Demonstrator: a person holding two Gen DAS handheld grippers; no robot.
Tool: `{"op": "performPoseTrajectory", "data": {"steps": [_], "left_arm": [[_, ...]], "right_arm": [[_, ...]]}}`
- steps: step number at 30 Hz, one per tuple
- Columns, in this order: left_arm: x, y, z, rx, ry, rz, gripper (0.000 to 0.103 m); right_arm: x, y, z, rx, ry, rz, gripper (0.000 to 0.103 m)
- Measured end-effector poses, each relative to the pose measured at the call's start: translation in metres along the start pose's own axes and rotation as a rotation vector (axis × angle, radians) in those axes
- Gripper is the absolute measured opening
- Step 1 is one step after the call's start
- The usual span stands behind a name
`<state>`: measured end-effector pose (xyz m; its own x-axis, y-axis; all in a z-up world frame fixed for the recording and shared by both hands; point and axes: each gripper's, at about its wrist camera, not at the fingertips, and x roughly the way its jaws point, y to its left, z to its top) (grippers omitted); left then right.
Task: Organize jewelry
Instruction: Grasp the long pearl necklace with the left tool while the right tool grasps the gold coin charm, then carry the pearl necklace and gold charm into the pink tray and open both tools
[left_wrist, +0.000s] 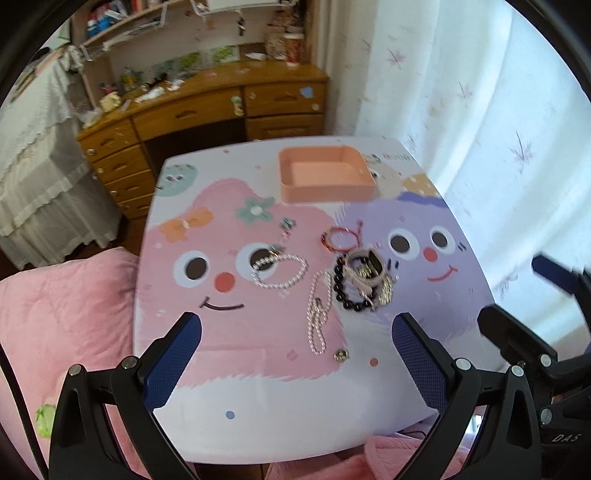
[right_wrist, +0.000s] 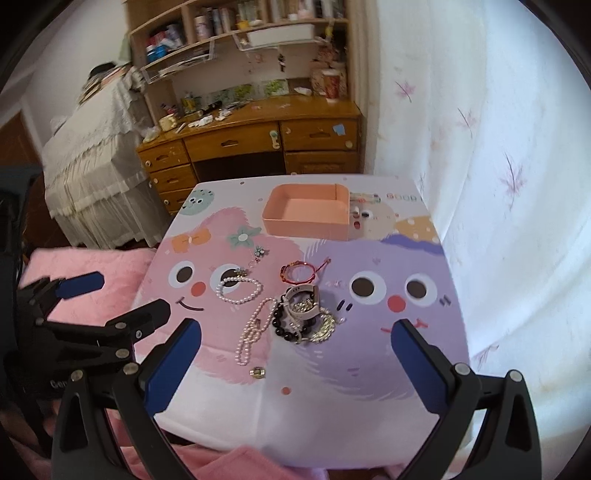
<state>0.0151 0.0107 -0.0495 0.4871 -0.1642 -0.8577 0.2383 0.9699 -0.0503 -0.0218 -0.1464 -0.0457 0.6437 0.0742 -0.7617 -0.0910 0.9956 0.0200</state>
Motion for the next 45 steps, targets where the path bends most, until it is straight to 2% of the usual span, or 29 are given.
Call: {"op": "performPoseTrajectory", "data": {"steps": [5,10,14,17,20,23,25,29,31,33,37,38,39,44,45], "left_arm": [[0.039,-0.004,-0.027,0.102,0.053,-0.007,0.102],[0.085,-0.012,-0.055,0.137,0.135,-0.019,0.102],[0.114,-0.010,-0.064,0.100,0.156,-0.021,0.096],[0.132,-0.004,-0.060,0.041,0.166,-0.037,0.094],[0.148,-0.001,-0.052,-0.001,0.158,-0.056,0.090],[0.164,-0.004,-0.045,-0.008,0.148,-0.069,0.079],[0.174,-0.009,-0.040,0.009,0.138,-0.065,0.067],[0.189,-0.020,-0.034,0.066,0.119,-0.041,0.064],[0.194,-0.023,-0.032,0.077,0.124,-0.038,0.050],[0.200,-0.021,-0.030,0.059,0.146,-0.037,0.044],[0.201,-0.019,-0.027,0.061,0.138,-0.034,0.028],[0.202,-0.019,-0.027,0.066,0.136,-0.026,0.017],[0.203,-0.017,-0.026,0.066,0.137,-0.021,0.013],[0.203,-0.007,-0.024,0.037,0.148,-0.063,0.008],[0.201,-0.006,-0.024,0.036,0.146,-0.066,0.007]], "right_arm": [[0.015,0.011,-0.021,-0.221,-0.020,-0.055,0.103],[0.042,0.014,-0.048,-0.398,0.026,-0.059,0.103],[0.067,0.016,-0.077,-0.510,0.088,0.023,0.103],[0.083,0.024,-0.099,-0.572,0.101,0.077,0.102],[0.100,0.031,-0.113,-0.567,0.133,0.160,0.091],[0.119,0.040,-0.119,-0.539,0.137,0.228,0.085],[0.128,0.045,-0.120,-0.519,0.132,0.259,0.078],[0.145,0.058,-0.119,-0.505,0.123,0.296,0.062],[0.150,0.060,-0.117,-0.510,0.116,0.292,0.055],[0.155,0.062,-0.115,-0.494,0.118,0.312,0.049],[0.160,0.060,-0.112,-0.475,0.145,0.332,0.044],[0.161,0.061,-0.113,-0.479,0.149,0.332,0.040],[0.161,0.062,-0.113,-0.486,0.140,0.327,0.036],[0.154,0.067,-0.118,-0.515,0.127,0.324,0.019],[0.153,0.068,-0.118,-0.512,0.131,0.328,0.019]]}}
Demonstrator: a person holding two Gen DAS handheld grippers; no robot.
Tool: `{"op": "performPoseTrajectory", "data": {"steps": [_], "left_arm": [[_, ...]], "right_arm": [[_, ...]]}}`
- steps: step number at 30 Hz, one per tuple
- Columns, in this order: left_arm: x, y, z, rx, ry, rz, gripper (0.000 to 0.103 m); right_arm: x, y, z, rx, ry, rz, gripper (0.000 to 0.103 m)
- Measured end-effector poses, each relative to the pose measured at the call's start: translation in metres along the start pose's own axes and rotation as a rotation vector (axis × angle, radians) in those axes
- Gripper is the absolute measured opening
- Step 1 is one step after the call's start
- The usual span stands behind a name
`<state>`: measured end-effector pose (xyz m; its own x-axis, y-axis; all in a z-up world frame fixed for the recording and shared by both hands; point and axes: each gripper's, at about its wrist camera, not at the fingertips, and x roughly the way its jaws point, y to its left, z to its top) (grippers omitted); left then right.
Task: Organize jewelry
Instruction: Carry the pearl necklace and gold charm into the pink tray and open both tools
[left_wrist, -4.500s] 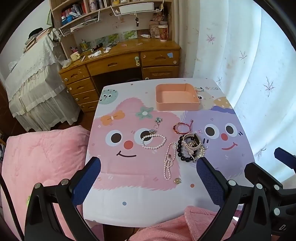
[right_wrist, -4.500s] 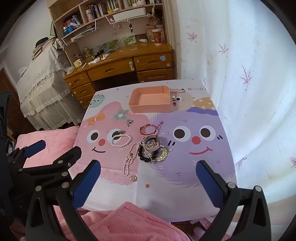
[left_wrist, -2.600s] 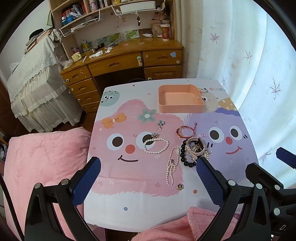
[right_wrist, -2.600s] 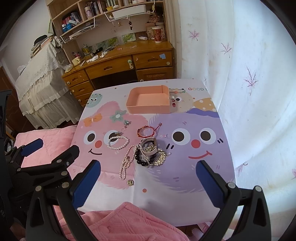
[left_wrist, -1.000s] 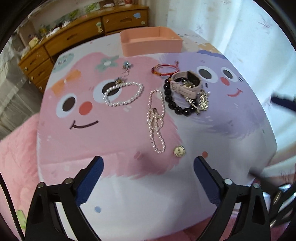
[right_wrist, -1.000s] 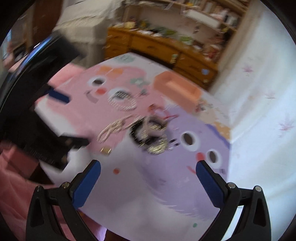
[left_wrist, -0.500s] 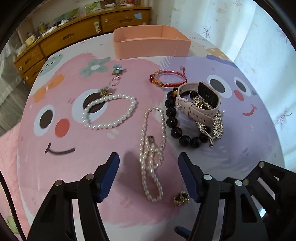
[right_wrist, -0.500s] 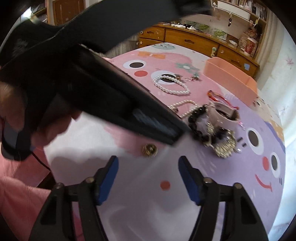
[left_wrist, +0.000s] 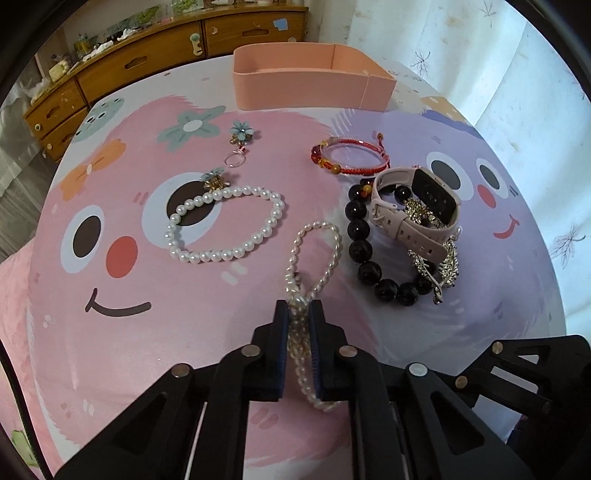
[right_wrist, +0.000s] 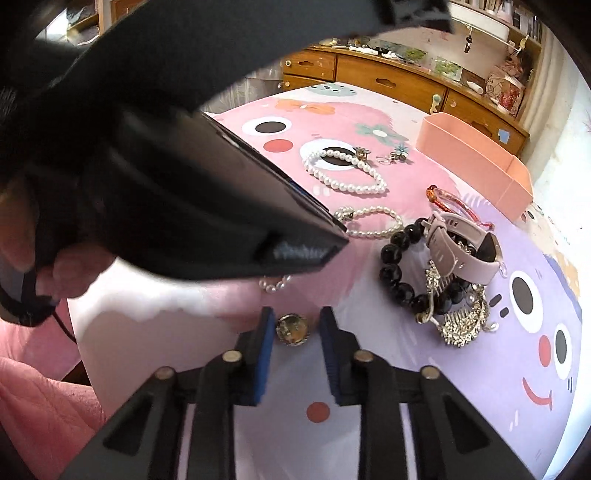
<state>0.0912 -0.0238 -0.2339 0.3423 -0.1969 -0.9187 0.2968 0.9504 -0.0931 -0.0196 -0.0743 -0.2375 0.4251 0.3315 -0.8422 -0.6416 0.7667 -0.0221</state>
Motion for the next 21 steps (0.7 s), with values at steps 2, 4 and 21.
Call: {"op": "performPoseTrajectory", "data": {"steps": [2,4,21], "left_arm": [[-0.004,0.000,-0.001,0.001,-0.005,0.003,0.007],[-0.011,0.002,-0.001,0.002,-0.010,0.001,0.007],[-0.136,0.011,0.059,0.082,-0.207,-0.018,0.003]], "right_arm": [[-0.001,0.001,0.001,-0.002,0.006,0.007,0.019],[-0.002,-0.001,0.003,0.001,0.016,0.016,0.019],[-0.065,-0.038,0.054,0.079,-0.086,0.036,0.019]]}}
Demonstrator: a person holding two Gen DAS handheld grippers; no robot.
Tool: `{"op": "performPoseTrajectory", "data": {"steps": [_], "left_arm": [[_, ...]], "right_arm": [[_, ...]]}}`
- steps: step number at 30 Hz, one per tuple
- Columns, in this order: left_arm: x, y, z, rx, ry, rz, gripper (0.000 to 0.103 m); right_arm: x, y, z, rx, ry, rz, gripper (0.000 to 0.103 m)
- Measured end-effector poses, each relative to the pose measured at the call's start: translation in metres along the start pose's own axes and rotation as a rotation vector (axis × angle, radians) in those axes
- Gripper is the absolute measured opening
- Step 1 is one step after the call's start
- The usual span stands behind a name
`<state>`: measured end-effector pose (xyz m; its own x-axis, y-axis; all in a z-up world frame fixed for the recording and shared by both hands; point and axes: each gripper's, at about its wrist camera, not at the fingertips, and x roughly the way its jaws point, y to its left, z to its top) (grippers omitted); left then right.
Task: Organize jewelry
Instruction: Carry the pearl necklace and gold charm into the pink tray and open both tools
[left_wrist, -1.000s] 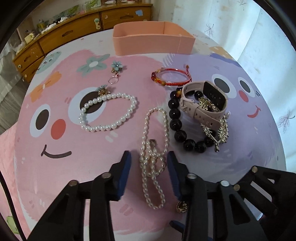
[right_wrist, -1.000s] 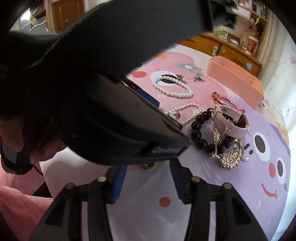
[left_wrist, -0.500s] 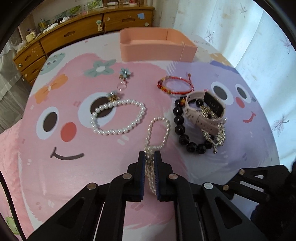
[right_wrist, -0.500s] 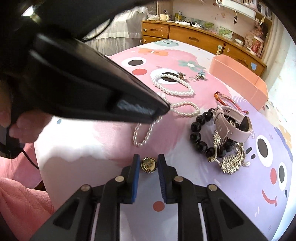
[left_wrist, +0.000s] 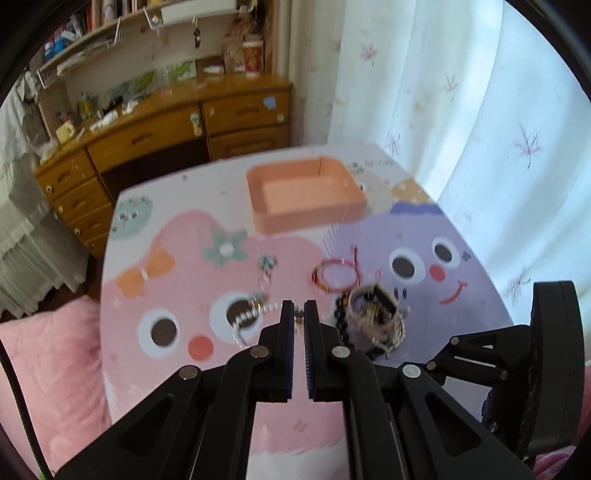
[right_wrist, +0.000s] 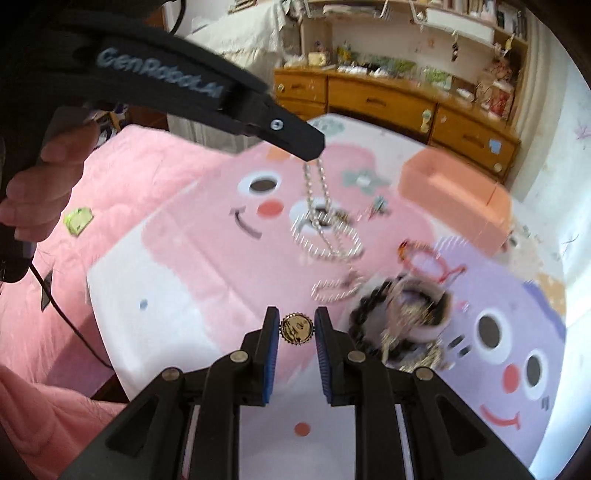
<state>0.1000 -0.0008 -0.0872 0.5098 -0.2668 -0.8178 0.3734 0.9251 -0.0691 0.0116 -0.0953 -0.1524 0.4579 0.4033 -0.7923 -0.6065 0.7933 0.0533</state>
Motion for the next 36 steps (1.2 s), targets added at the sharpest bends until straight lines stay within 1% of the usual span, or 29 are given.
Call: {"op": "performPoseTrajectory", "data": {"steps": [4,8,10,14,16,22,25,27,32,36], "left_arm": [[-0.011,0.000,0.024,0.000,-0.015,-0.001,0.003],[-0.023,-0.001,0.058,0.047,-0.060,0.026,0.003],[-0.030,-0.001,0.073,0.064,-0.085,0.027,0.003],[-0.041,-0.001,0.106,0.089,-0.138,0.032,0.003],[-0.046,-0.002,0.124,0.104,-0.178,0.036,0.003],[-0.053,-0.008,0.170,0.136,-0.294,0.045,0.003],[-0.045,-0.008,0.190,0.136,-0.345,0.037,0.003],[-0.037,-0.007,0.198,0.133,-0.357,0.036,0.003],[0.000,-0.004,0.210,0.125,-0.346,0.007,0.003],[0.039,-0.006,0.206,0.140,-0.293,-0.004,0.003]], "right_arm": [[-0.014,-0.018,0.023,0.030,-0.047,-0.031,0.019],[-0.021,-0.041,0.049,0.043,-0.103,-0.084,0.019],[-0.027,-0.052,0.062,0.052,-0.133,-0.112,0.019],[-0.039,-0.076,0.091,0.072,-0.196,-0.155,0.019],[-0.044,-0.085,0.100,0.070,-0.225,-0.177,0.019],[-0.043,-0.121,0.129,0.080,-0.286,-0.265,0.019],[-0.036,-0.139,0.139,0.097,-0.294,-0.294,0.019],[-0.029,-0.153,0.145,0.115,-0.291,-0.301,0.019],[-0.006,-0.184,0.150,0.190,-0.262,-0.286,0.019],[0.017,-0.206,0.144,0.252,-0.224,-0.251,0.019]]}}
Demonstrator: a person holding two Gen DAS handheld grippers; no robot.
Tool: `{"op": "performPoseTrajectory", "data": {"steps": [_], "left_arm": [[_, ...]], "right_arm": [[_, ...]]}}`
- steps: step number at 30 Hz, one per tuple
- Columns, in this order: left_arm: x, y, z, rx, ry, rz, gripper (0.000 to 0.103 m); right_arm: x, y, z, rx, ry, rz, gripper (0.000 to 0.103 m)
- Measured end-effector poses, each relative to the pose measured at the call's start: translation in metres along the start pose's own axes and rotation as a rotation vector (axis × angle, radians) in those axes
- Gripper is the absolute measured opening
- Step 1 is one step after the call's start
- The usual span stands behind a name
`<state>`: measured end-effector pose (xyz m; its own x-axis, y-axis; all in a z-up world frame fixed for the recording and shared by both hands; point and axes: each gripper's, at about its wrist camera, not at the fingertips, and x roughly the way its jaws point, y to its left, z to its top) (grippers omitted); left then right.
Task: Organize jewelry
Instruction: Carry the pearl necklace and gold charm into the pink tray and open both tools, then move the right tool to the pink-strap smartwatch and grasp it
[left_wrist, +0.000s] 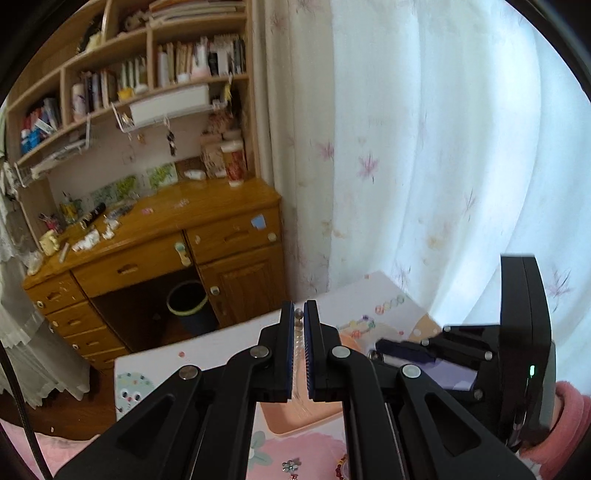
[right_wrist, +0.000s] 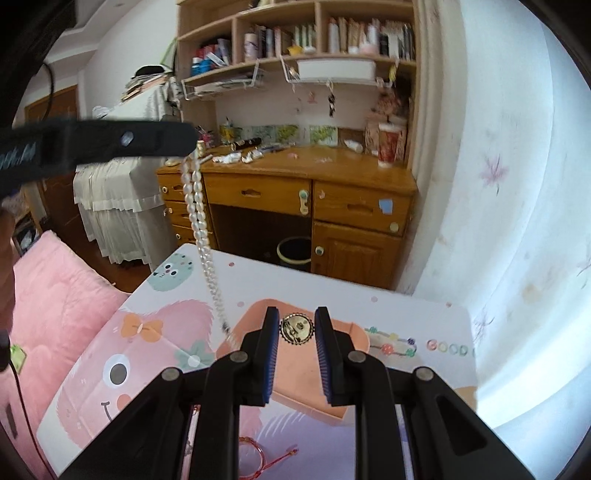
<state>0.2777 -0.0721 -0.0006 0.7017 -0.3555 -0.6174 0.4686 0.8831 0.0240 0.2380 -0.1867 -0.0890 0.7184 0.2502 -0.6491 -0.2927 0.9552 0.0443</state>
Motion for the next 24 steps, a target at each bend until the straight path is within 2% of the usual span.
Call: {"op": "performPoseTrajectory", "data": {"steps": [6,12,14,17,18,20,21,22,24], "left_arm": [[0.059,0.005,-0.039,-0.044,0.107,-0.018,0.003],[0.094,0.014,-0.079,-0.131,0.182,-0.050,0.005],[0.104,0.018,-0.088,-0.169,0.231,-0.038,0.016],[0.100,0.024,-0.090,-0.190,0.247,0.003,0.022],[0.096,0.027,-0.088,-0.190,0.245,0.004,0.028],[0.086,0.030,-0.083,-0.183,0.237,0.029,0.050],[0.079,0.031,-0.080,-0.181,0.226,0.039,0.068],[0.071,0.033,-0.078,-0.179,0.207,0.047,0.075],[0.055,0.035,-0.077,-0.174,0.186,0.043,0.076]], "right_arm": [[0.044,-0.028,-0.023,0.109,0.082,0.039,0.019],[0.079,-0.038,-0.048,0.179,0.170,0.050,0.020],[0.084,-0.042,-0.053,0.224,0.194,0.064,0.021],[0.086,-0.049,-0.055,0.288,0.221,0.077,0.026],[0.082,-0.050,-0.054,0.303,0.213,0.080,0.029],[0.072,-0.051,-0.049,0.323,0.189,0.085,0.034],[0.067,-0.052,-0.047,0.329,0.180,0.084,0.037],[0.062,-0.053,-0.046,0.339,0.170,0.083,0.039],[0.048,-0.055,-0.045,0.379,0.146,0.090,0.044]]}}
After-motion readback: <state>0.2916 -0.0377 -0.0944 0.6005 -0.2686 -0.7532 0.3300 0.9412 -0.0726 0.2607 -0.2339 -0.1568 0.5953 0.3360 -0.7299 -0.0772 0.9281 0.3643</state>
